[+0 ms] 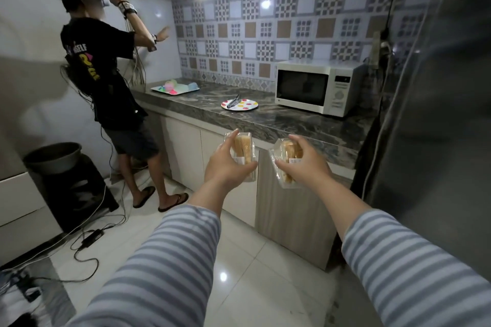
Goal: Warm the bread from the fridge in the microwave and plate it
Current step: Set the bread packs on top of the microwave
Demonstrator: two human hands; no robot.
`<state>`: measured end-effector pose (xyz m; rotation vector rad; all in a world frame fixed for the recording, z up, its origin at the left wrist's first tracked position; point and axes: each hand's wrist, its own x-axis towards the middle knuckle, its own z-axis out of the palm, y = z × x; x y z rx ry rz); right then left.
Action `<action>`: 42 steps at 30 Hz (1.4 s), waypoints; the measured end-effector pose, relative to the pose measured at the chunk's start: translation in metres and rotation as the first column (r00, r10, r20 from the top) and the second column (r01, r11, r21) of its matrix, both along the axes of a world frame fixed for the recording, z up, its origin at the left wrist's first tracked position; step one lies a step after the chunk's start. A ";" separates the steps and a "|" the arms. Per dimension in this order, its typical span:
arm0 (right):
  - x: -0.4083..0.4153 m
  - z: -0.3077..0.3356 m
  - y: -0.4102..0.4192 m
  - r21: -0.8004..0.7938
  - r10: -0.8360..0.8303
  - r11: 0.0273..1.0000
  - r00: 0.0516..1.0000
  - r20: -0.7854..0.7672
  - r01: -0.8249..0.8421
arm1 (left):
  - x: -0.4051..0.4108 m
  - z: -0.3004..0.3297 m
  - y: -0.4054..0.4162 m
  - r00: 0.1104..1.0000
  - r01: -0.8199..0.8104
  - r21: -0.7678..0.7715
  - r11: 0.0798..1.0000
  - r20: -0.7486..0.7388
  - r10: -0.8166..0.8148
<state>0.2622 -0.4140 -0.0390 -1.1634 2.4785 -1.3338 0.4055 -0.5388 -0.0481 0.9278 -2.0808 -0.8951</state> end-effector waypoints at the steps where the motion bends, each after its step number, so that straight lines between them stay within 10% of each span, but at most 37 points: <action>1: -0.015 0.000 -0.019 -0.002 -0.010 1.000 1.000 -0.007 0.010 | -0.014 0.002 -0.019 1.000 0.009 -0.001 1.000 -0.002 -0.009; 22: -0.300 0.021 -0.360 -0.045 -0.296 0.955 0.955 -0.025 0.294 | -0.342 0.034 -0.403 0.943 0.332 -0.027 0.943 0.018 -0.332; 42: -0.606 0.112 -0.449 -0.110 -0.606 0.795 0.783 -0.141 0.596 | -0.710 0.113 -0.516 0.767 0.616 -0.094 0.782 -0.153 -0.623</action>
